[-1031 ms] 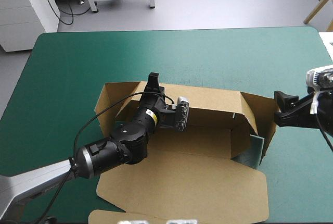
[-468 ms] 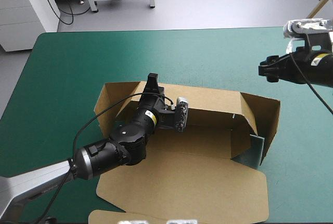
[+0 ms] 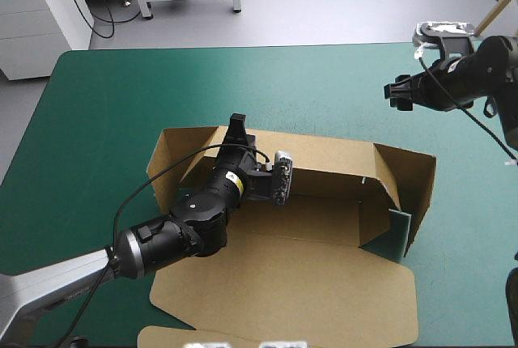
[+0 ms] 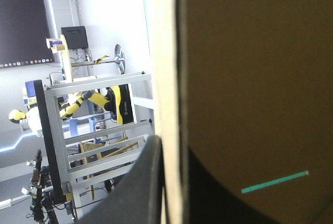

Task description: Fold the box

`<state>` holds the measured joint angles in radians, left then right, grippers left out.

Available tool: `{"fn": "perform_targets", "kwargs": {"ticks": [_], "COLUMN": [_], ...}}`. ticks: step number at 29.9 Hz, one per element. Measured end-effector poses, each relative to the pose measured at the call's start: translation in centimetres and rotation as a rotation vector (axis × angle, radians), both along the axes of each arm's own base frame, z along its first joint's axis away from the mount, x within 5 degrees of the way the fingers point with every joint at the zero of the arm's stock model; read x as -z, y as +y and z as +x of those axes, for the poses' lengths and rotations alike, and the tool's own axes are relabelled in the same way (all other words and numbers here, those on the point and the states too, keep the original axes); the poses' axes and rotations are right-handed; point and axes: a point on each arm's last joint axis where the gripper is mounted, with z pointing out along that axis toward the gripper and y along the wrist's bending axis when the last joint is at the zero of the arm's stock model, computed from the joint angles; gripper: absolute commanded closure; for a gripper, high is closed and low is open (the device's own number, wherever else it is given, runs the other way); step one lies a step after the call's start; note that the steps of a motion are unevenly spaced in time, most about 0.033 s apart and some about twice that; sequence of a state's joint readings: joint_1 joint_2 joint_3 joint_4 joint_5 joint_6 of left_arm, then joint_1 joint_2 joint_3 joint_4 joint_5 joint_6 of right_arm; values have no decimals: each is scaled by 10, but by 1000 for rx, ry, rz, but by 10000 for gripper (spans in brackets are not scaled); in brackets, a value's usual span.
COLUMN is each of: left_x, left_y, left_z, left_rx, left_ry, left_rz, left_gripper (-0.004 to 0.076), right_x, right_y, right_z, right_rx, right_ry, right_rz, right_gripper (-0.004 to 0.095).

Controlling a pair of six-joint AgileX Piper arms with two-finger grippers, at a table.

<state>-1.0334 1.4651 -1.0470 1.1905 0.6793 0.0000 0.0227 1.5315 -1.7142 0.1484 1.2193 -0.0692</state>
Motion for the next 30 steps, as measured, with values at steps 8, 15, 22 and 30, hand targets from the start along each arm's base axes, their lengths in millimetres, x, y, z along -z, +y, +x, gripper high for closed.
{"fn": "perform_targets", "kwargs": {"ticks": [8,15,22,30], "left_x": [0,0,0,0], "left_y": [0,0,0,0], "left_z": [0,0,0,0], "left_rx": [-4,-4,-6,-4], "left_ry": [2,3,4,4], "left_rz": [-7,-12,-14,-13], "left_gripper": [732,732,732,732], "right_x": [22,49,71,64], "right_y": [-3,-5,-5,-6], "right_z": [16,14,-5,-47], "right_rx": [9,10,3,4], "right_ry": [78,169,250,206], "right_rz": [-45,-62,-63,-64], "right_gripper": [195,195,195,195]}}
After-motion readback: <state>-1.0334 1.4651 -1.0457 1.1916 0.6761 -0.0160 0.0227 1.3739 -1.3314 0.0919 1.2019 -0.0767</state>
